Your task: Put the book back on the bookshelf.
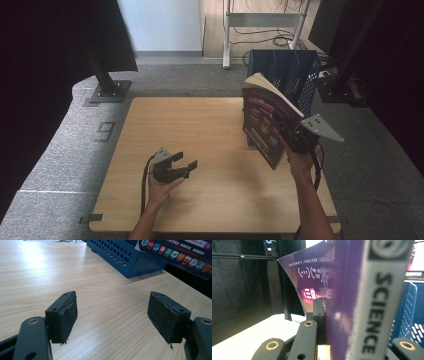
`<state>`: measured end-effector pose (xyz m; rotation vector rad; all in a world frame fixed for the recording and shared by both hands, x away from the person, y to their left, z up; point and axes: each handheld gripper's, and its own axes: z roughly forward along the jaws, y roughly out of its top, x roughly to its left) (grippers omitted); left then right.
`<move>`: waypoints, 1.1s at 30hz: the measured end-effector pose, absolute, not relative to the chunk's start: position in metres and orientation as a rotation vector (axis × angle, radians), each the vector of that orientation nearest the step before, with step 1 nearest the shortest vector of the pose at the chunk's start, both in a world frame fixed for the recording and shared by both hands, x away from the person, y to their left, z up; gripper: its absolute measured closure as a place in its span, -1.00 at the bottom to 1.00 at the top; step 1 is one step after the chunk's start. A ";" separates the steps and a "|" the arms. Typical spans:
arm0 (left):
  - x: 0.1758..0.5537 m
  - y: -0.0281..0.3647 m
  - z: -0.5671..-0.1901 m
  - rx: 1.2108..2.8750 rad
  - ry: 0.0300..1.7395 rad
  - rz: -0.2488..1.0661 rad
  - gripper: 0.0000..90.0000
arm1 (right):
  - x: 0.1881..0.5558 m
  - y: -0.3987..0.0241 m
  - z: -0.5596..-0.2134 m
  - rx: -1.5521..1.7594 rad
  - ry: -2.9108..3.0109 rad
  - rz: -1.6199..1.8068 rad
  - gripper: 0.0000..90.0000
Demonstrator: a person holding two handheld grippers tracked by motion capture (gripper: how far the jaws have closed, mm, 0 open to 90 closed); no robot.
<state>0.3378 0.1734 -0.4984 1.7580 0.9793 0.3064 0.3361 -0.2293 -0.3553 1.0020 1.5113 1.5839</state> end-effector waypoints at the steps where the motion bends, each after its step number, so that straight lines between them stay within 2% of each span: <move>1: 0.338 0.173 -0.498 1.758 0.980 0.307 -0.47 | 0.336 -0.230 -0.355 1.000 1.510 1.580 0.82; 33: 0.338 0.175 -0.498 1.752 0.987 0.306 -0.46 | 0.357 -0.253 -0.347 1.091 1.421 1.515 0.82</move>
